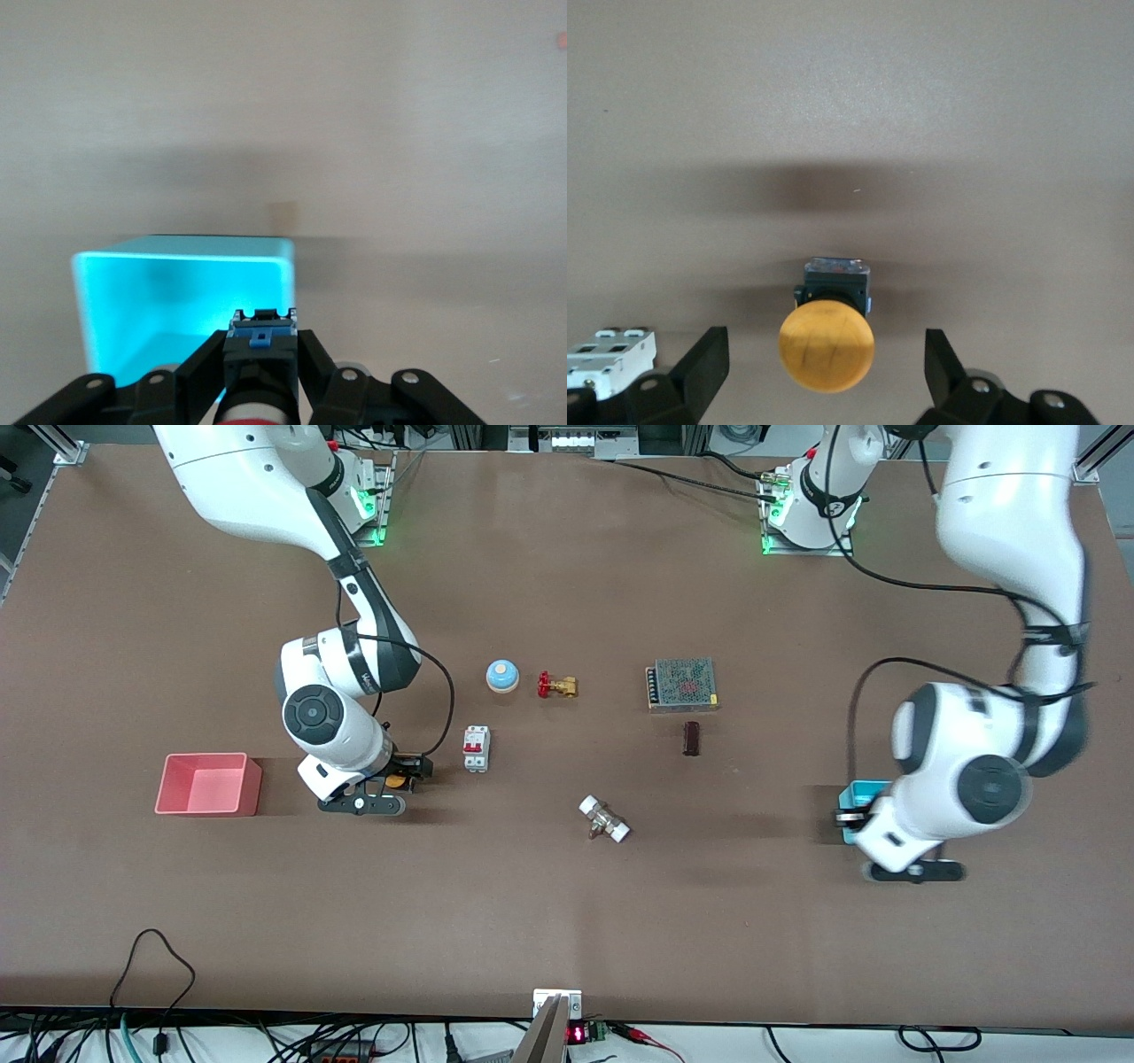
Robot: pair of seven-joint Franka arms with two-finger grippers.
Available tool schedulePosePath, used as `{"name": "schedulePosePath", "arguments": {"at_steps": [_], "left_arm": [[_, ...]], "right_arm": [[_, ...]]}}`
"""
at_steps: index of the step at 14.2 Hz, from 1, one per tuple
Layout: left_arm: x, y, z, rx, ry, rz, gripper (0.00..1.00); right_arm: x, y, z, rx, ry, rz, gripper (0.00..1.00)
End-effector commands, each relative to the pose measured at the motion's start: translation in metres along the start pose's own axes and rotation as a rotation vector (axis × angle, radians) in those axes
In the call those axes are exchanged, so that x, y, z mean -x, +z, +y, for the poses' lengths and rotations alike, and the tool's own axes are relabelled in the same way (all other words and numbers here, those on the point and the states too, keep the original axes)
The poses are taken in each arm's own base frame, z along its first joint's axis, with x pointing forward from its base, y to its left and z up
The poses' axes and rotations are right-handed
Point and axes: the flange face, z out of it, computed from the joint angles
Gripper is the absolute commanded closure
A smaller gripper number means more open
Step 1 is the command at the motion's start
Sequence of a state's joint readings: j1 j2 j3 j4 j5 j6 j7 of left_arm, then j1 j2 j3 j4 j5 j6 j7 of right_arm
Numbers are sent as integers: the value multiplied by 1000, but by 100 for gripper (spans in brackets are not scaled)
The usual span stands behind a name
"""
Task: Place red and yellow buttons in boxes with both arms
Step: 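Grasp the yellow button with the right gripper while the left gripper carries red button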
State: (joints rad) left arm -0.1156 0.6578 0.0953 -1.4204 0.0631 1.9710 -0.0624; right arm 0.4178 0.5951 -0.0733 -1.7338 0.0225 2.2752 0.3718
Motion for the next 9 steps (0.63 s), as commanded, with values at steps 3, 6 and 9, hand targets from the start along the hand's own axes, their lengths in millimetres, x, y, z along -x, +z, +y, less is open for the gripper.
{"name": "schedulePosePath", "arguments": {"at_steps": [3,6,9], "left_arm": [[4,26,-60,-35,22,-60,88],[14,63,-55,-1,13,-81,88],[19,81,-51,46,-12,-62,88]], "right_arm": [[-3,2,5,-12,-5,23,5],[-2,3,4,-12,-8,25,33],[0,9,4,-7,-11,15,50]]}}
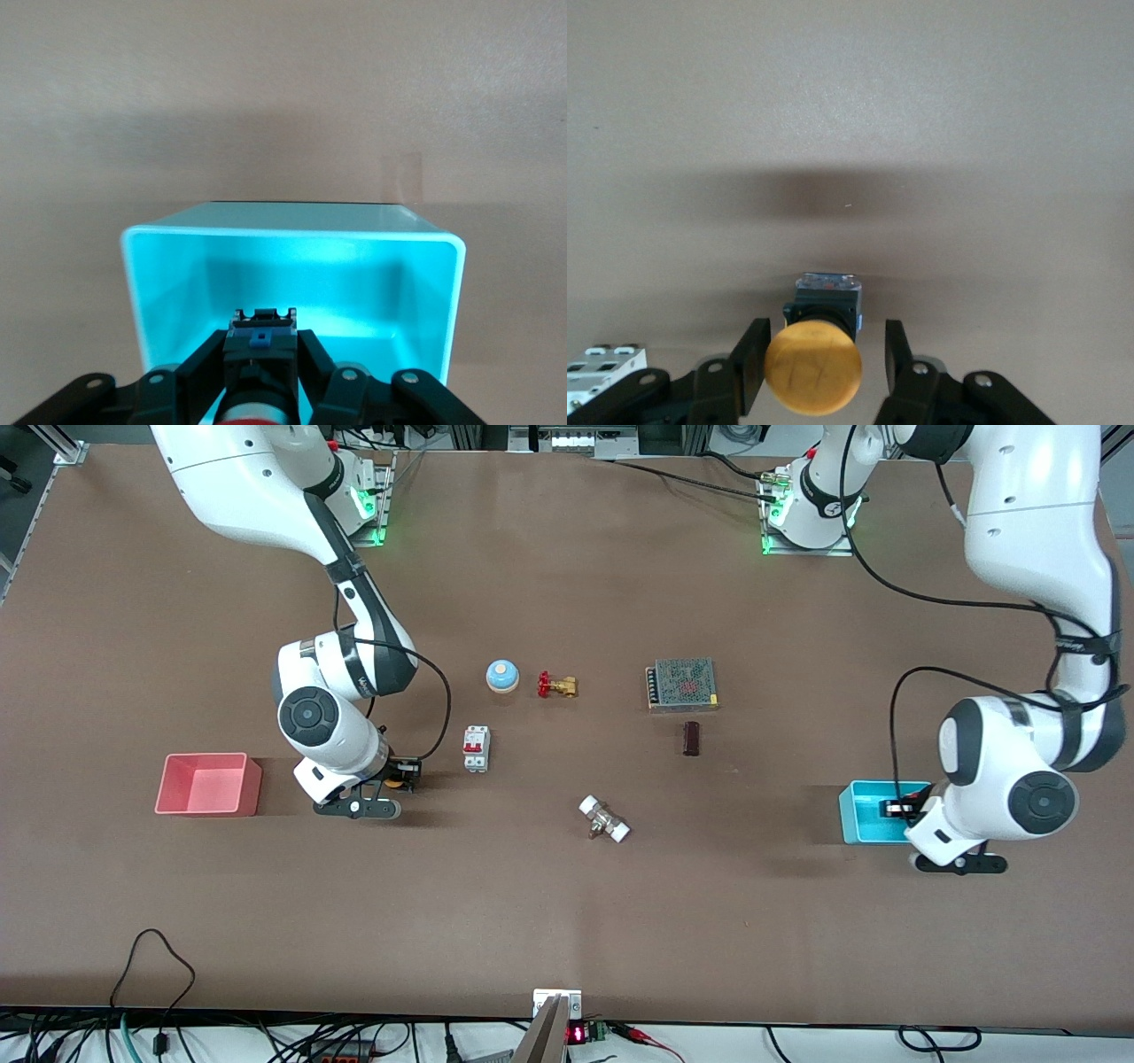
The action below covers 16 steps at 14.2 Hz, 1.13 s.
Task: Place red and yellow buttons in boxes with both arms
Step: 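Grasp the yellow button with the right gripper while the left gripper carries red button, then carry the yellow button into the pink box with the right gripper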
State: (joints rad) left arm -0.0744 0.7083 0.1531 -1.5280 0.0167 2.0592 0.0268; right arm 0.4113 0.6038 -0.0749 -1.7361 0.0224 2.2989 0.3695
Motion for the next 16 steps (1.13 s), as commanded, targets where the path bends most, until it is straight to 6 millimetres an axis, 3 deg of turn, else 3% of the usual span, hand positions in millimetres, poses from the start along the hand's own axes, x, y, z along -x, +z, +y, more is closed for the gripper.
{"name": "schedulePosePath", "arguments": {"at_steps": [1,4,7,10,11,12,13,16], "left_arm": [[6,-1,2,53,-9,15,88],[7,13,5,55,-11,40,87],[4,20,4,52,-13,62,87],[6,26,6,52,-11,66,82],[6,26,7,53,-10,66,60],[6,24,5,54,-12,67,23],[7,21,6,55,-12,66,0],[10,-3,9,61,-6,58,0]], "right_arm": [[3,5,0,-3,-16,0,57],[2,2,1,-4,-16,3,81],[-3,-21,4,-21,-24,27,86],[-16,-69,49,-30,-19,28,88],[-19,-86,73,-31,-25,23,88],[-22,-99,97,-31,-33,16,88],[-24,-111,127,-32,-42,4,88],[-30,-129,218,-38,-80,-9,88]]}}
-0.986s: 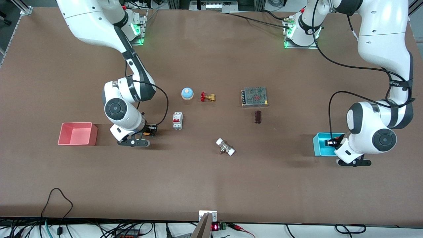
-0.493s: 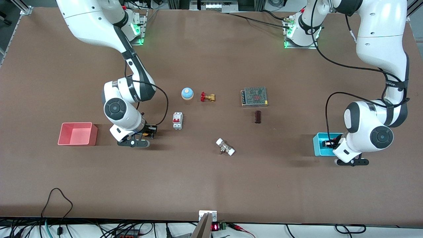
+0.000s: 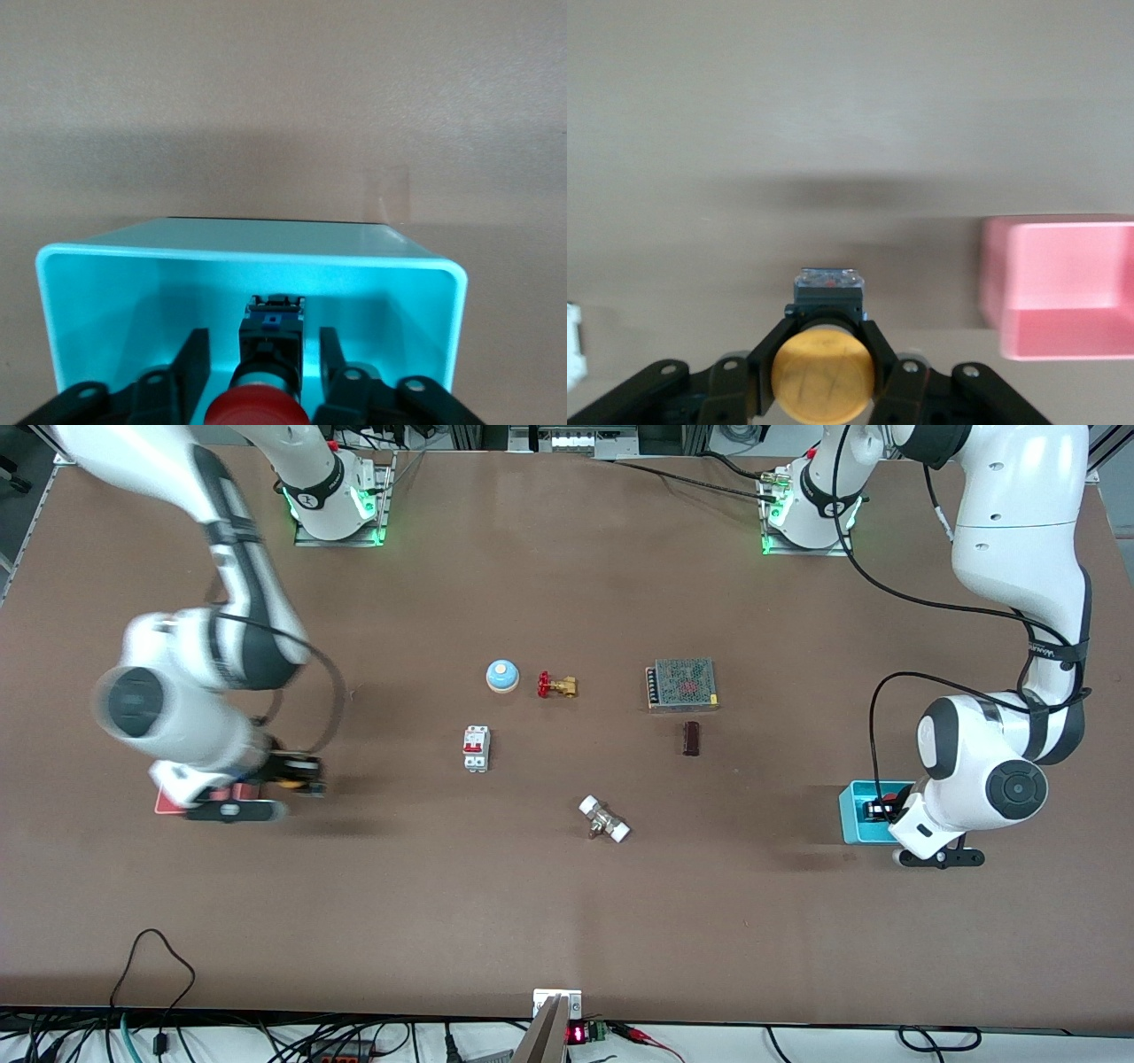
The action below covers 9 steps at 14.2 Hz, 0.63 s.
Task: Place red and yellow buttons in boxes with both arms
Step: 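Carry the yellow button into the pink box with the right gripper, then release the red button in the cyan box while the right gripper lowers yellow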
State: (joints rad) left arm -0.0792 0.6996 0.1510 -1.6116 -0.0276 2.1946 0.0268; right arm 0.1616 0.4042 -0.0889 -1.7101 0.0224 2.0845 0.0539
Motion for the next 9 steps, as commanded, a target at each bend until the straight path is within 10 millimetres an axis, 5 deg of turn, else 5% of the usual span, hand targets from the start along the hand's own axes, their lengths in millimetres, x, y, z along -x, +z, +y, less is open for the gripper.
{"name": "schedulePosePath", "arguments": {"at_steps": [1,4,9], "left_arm": [[6,-37,5,29,13,-7,0],[11,-92,5,38,15,-12,0],[20,-219,33,30,72,-83,0]], "right_arm": [[4,-14,75,-20,-30,-2,88],[6,-6,127,-22,5,0,88],[-3,44,157,-17,42,5,88]]}}
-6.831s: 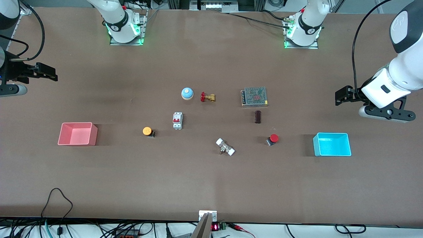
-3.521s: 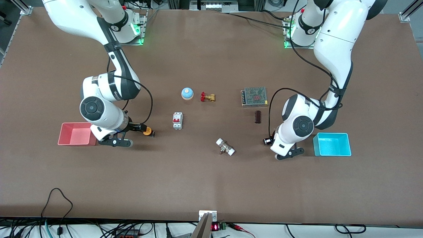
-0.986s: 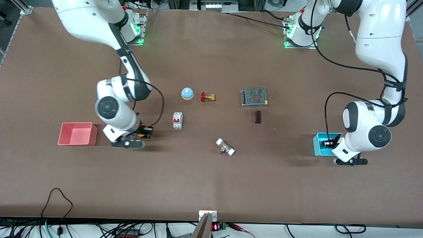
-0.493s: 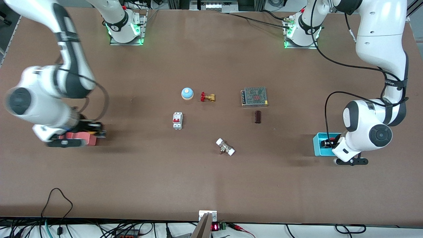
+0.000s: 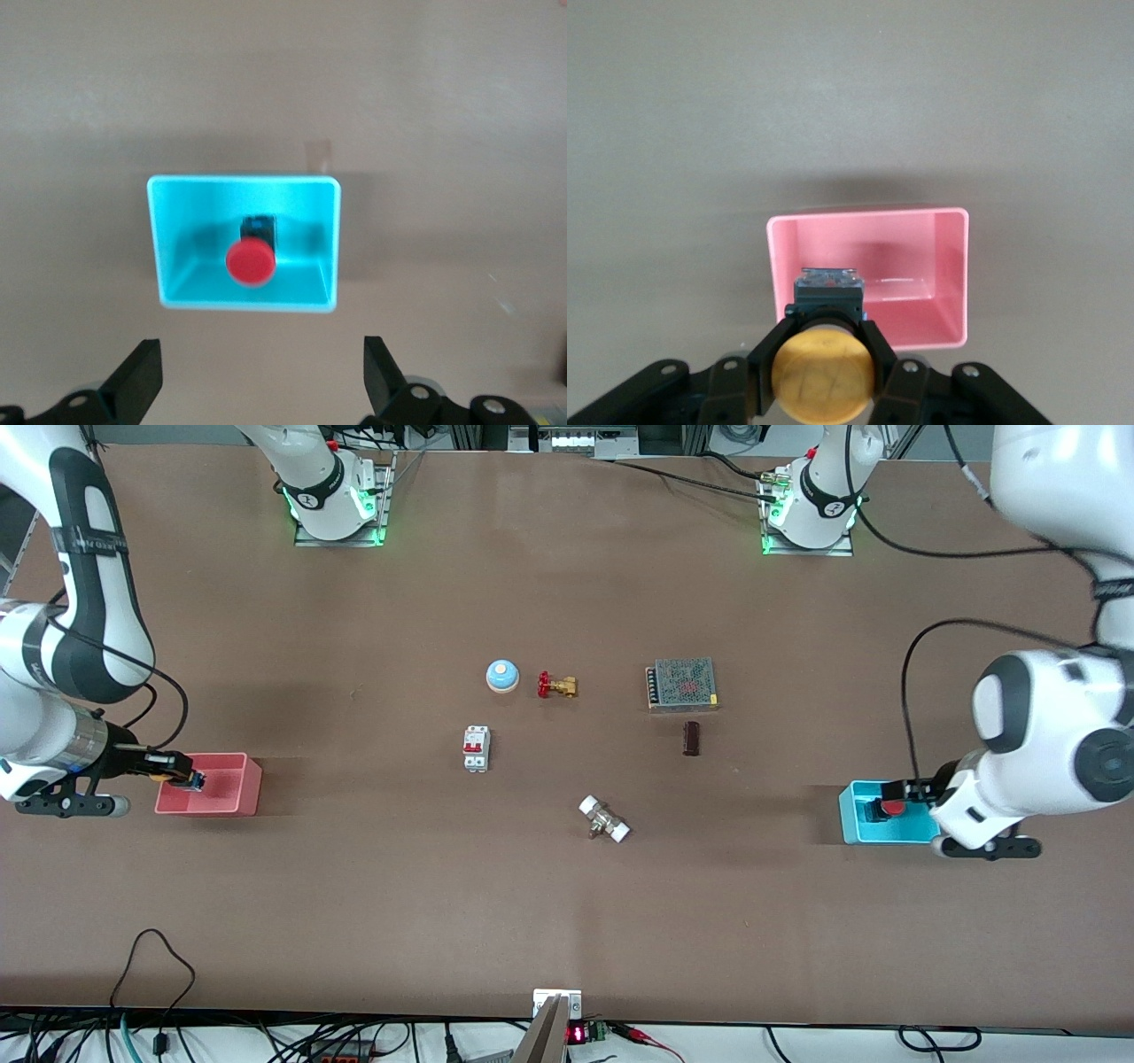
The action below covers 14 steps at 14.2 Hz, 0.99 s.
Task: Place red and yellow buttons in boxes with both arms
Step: 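Release the red button in the cyan box while the right gripper lowers yellow, then open the right gripper over the pink box while the left gripper lifts away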
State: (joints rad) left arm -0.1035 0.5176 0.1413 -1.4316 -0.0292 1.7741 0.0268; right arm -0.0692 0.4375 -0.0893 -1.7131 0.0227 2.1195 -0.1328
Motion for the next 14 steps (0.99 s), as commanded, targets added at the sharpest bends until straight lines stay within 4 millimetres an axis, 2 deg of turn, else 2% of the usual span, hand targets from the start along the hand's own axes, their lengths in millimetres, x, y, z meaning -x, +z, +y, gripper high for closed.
{"name": "schedulePosePath", "arguments": {"at_steps": [1,3,4,5,7,8,9,12,14], "left_arm": [[10,-63,22,-2,48,-43,0],[24,-89,30,0,60,-86,0],[36,-104,42,-10,80,-96,0],[48,-120,45,-41,90,-97,0],[67,-142,61,-70,114,-106,0],[78,-155,59,-67,116,-87,0],[83,-153,61,-52,129,-91,0],[117,-171,57,-6,157,9,0],[138,-164,43,-3,127,130,0]], "right_arm": [[-8,34,8,-11,-6,9,88],[-12,51,8,-7,-11,15,88],[-13,59,8,-5,-11,18,87],[-13,68,7,-5,-11,10,87],[-11,82,6,-4,-15,-4,87],[-11,86,6,-4,-27,-10,87],[-11,91,6,-4,-37,-16,87],[-11,97,5,2,-46,-22,82],[-10,97,6,3,-45,-22,70]]}}
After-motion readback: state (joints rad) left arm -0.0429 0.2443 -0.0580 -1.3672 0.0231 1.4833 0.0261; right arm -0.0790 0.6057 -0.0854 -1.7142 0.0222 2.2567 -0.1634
